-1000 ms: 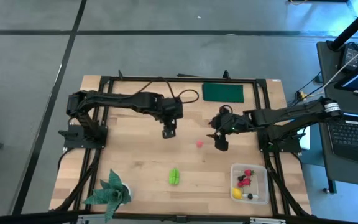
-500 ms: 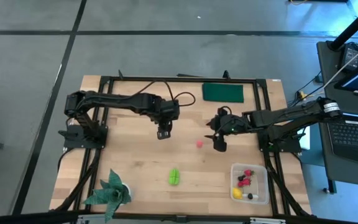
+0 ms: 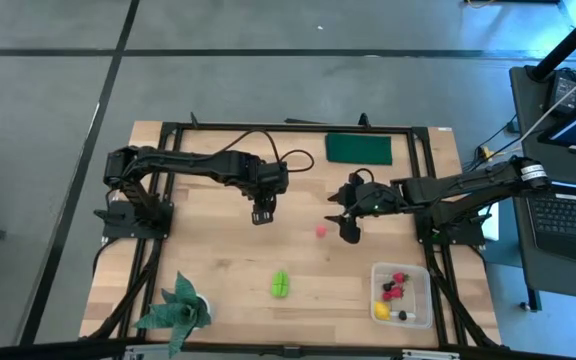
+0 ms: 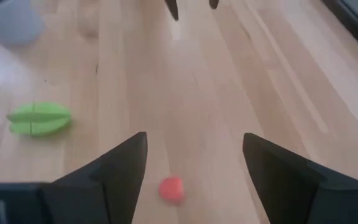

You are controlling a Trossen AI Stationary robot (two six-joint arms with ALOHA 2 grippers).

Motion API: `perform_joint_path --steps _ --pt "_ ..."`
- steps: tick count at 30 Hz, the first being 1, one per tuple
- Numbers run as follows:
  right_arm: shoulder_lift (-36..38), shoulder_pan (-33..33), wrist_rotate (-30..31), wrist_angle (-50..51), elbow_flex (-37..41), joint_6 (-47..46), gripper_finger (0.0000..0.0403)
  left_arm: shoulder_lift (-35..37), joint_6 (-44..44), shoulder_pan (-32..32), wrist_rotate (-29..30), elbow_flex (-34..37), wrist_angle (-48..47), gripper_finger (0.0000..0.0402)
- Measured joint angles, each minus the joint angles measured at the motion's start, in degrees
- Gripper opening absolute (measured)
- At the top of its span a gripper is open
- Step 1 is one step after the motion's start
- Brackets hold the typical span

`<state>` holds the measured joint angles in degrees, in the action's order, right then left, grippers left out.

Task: Pick and placing Produce into tupperware
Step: Put the pink peach into the transparent bin

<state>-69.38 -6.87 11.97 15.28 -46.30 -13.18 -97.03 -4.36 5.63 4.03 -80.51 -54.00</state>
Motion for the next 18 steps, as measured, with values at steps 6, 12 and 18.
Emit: perform_joint_path --steps 6,12,18 --pt "-4.3 0.0 0.1 2.6 0.0 6.5 0.0267 0.0 0.0 0.0 0.0 0.0 0.0 0.0208" --pt "-12.5 0.0 -3.3 2.2 0.0 10.2 0.0267 0.0 -0.1 0.0 0.0 0.0 0.2 0.0208" --pt "-18.2 -0.1 -7.2 0.8 0.0 12.1 0.0267 0.0 -0.2 0.0 0.0 0.0 0.1 0.0208"
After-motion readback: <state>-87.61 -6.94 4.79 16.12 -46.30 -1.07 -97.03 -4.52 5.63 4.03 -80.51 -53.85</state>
